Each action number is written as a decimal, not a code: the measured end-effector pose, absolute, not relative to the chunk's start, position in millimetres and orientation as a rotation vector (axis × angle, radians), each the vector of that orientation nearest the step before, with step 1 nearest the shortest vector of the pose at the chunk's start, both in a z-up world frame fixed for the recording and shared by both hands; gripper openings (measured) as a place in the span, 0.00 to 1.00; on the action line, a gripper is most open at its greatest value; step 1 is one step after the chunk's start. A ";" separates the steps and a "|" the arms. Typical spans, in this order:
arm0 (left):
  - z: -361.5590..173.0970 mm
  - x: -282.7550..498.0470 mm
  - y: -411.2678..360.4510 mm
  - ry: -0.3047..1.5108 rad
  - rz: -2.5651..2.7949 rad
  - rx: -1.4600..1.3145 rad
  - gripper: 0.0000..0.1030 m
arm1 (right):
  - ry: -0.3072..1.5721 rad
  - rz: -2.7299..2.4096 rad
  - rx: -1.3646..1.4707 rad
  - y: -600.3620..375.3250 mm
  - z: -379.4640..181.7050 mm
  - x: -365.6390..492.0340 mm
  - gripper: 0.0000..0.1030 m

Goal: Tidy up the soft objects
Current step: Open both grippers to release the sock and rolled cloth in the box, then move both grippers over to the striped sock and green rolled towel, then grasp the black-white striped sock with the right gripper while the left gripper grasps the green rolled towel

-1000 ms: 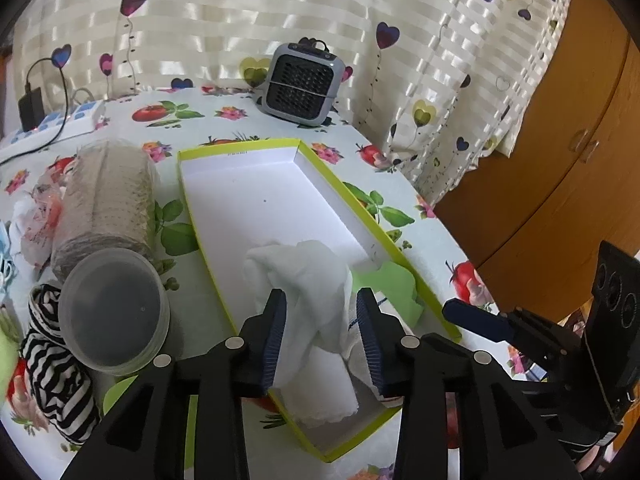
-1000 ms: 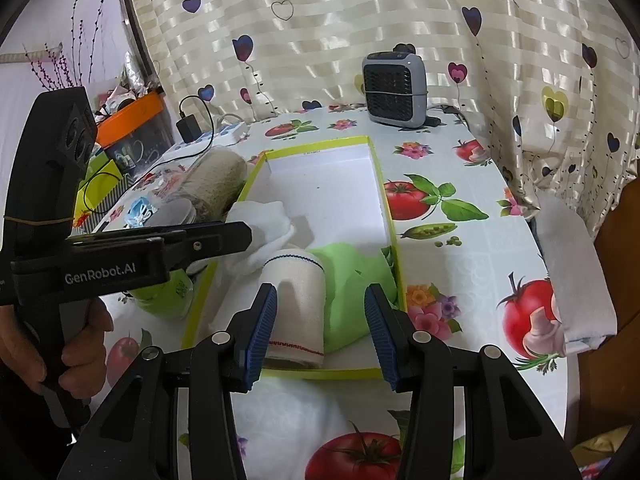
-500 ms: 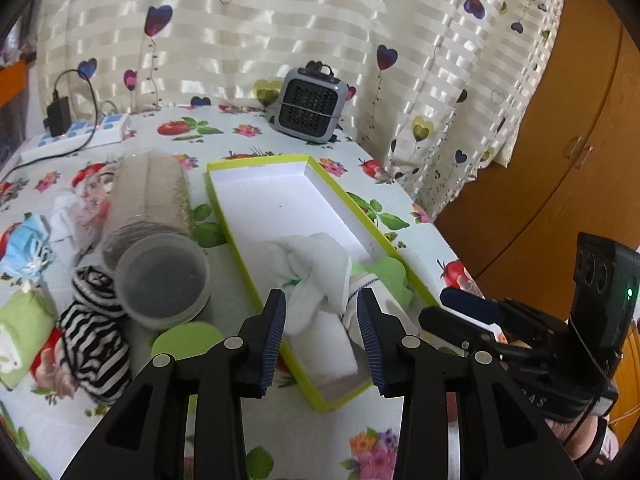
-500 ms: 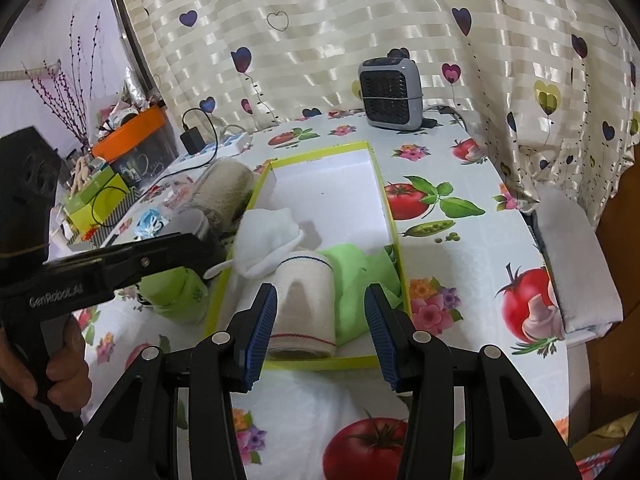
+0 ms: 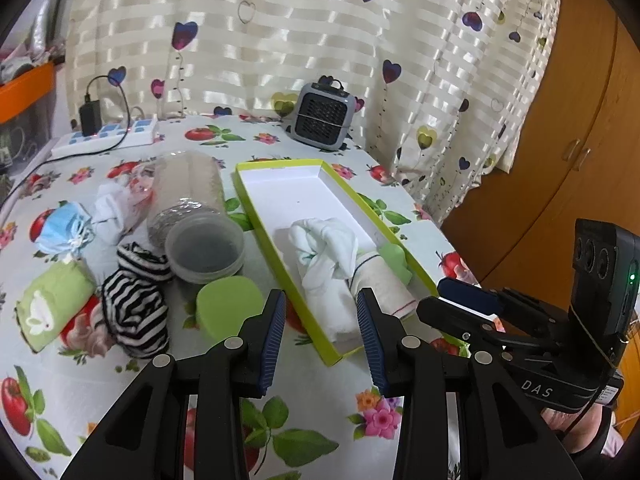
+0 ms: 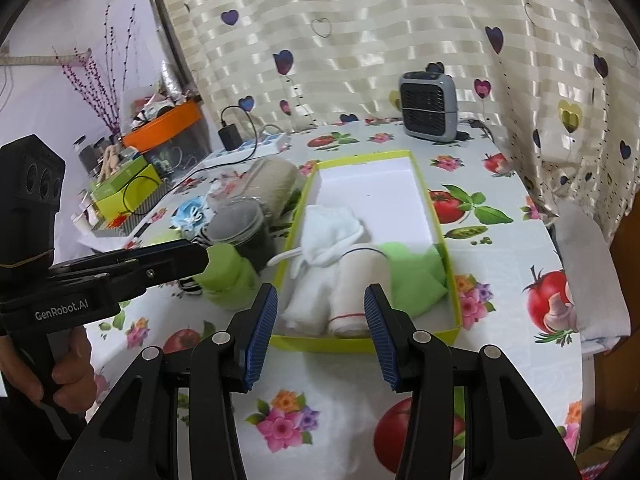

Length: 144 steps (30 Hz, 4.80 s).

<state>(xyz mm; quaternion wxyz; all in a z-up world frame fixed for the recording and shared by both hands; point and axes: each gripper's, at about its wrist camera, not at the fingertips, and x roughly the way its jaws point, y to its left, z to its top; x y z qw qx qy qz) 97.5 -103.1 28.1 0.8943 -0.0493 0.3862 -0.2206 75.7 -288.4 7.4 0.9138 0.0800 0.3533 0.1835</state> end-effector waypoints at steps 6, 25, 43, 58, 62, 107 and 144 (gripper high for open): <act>31.2 84.6 -93.9 0.788 -0.421 -0.101 0.35 | 0.718 0.392 0.159 -283.7 11.6 69.3 0.45; 23.4 70.5 -53.9 0.787 -0.307 -0.142 0.35 | 0.703 0.450 0.104 -250.7 22.7 59.0 0.45; 10.0 63.3 12.6 0.793 -0.198 -0.231 0.35 | 0.716 0.536 0.055 -205.5 23.9 59.9 0.45; -2.4 67.3 51.3 0.810 -0.127 -0.283 0.35 | 0.747 0.638 -0.053 -143.4 21.1 68.4 0.45; -6.3 69.6 64.0 0.814 -0.104 -0.299 0.35 | 0.771 0.663 -0.100 -119.5 13.3 77.8 0.45; -40.4 185.7 134.5 0.849 -0.099 -0.224 0.35 | 0.930 0.732 -0.378 -23.3 -49.8 120.9 0.11; -58.2 127.4 114.2 0.908 -0.262 -0.156 0.41 | 0.903 0.659 -0.398 -35.9 -53.0 115.9 0.13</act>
